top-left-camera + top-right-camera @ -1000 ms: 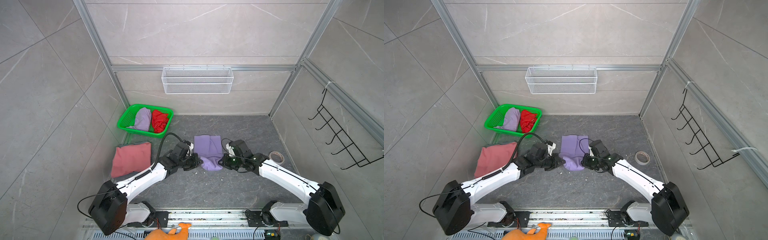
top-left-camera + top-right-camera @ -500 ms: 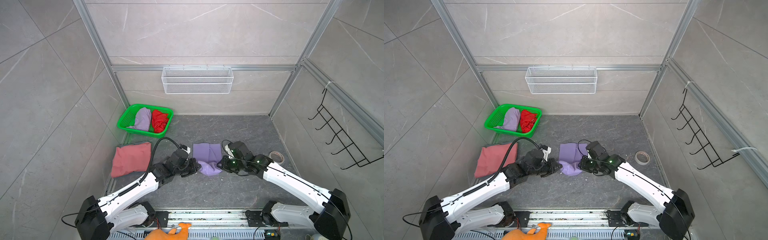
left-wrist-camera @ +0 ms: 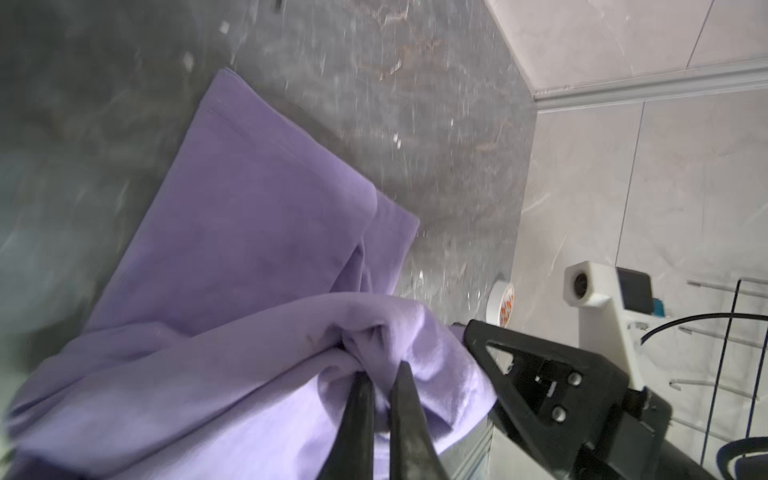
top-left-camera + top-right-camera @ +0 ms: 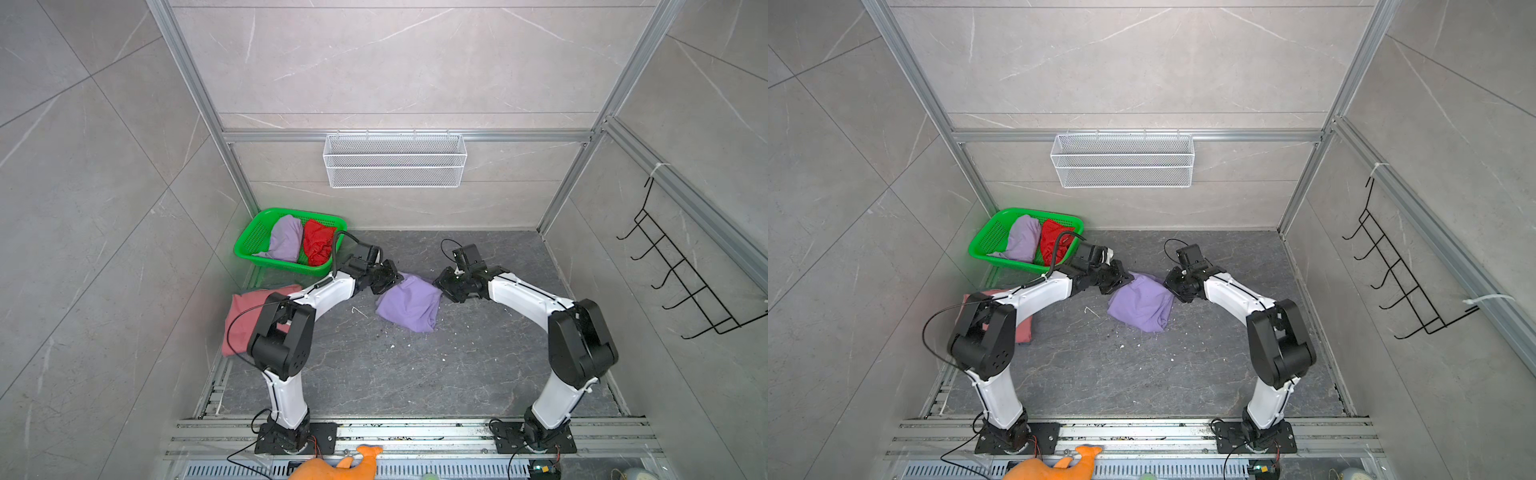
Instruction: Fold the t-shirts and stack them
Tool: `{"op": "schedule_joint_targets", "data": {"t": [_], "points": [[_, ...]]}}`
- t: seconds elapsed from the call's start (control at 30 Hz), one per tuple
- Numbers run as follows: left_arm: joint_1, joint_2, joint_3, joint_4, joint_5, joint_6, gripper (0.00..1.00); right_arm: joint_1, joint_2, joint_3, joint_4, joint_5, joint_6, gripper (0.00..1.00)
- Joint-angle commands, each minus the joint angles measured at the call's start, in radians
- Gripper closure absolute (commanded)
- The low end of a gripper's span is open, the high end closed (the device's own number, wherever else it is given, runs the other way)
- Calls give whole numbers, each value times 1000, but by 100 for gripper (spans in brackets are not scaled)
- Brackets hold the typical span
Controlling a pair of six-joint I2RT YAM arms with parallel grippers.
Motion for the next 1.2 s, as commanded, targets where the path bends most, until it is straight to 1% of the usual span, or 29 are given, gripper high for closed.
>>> {"op": "schedule_joint_targets", "data": {"t": [0.0, 0.03, 0.1, 0.13, 0.17, 0.27, 0.37, 0.47, 0.53, 0.63, 0.7, 0.73, 0.8, 0.9, 0.97, 1.03, 1.17], "points": [[10, 66, 92, 2, 20, 32, 79, -7, 30, 64, 52, 32, -27, 43], [15, 86, 111, -8, 7, 34, 68, -11, 31, 76, 53, 35, -39, 41], [22, 108, 128, -14, -40, 35, 57, -13, 9, 76, 48, 66, -62, 35], [23, 110, 131, -16, -71, 44, 53, -12, -16, 55, 64, 87, -77, 29], [25, 110, 137, -32, -102, 52, 51, -12, -45, 28, 81, 104, -88, 27], [23, 91, 148, -92, -180, 85, 47, -12, -112, -20, 80, 136, -140, 25], [11, 52, 135, -133, -246, 124, 46, -11, -139, -41, 47, 122, -187, 25], [-12, 13, 123, -164, -290, 165, 46, -2, -143, -80, 69, 77, -197, 26], [-31, 13, 137, -189, -277, 204, 47, 11, -123, -85, 68, 59, -190, 27], [-44, 49, 187, -235, -275, 279, 47, 32, -82, -85, 60, 74, -187, 29], [-44, 80, 214, -232, -231, 339, 47, 44, -59, -91, 79, 65, -193, 29], [-43, 100, 238, -248, -227, 359, 47, 50, -46, -86, 78, 70, -197, 29], [-42, 141, 295, -281, -216, 405, 47, 57, -23, -88, 81, 97, -208, 28], [-42, 196, 369, -327, -235, 463, 47, 58, 3, -94, 83, 160, -229, 26], [-41, 213, 389, -329, -259, 508, 47, 58, 16, -105, 121, 171, -265, 25], [-37, 224, 398, -323, -260, 566, 48, 58, 19, -123, 166, 181, -295, 24], [-11, 241, 394, -308, -178, 678, 50, 50, 16, -163, 261, 173, -357, 23]]}}
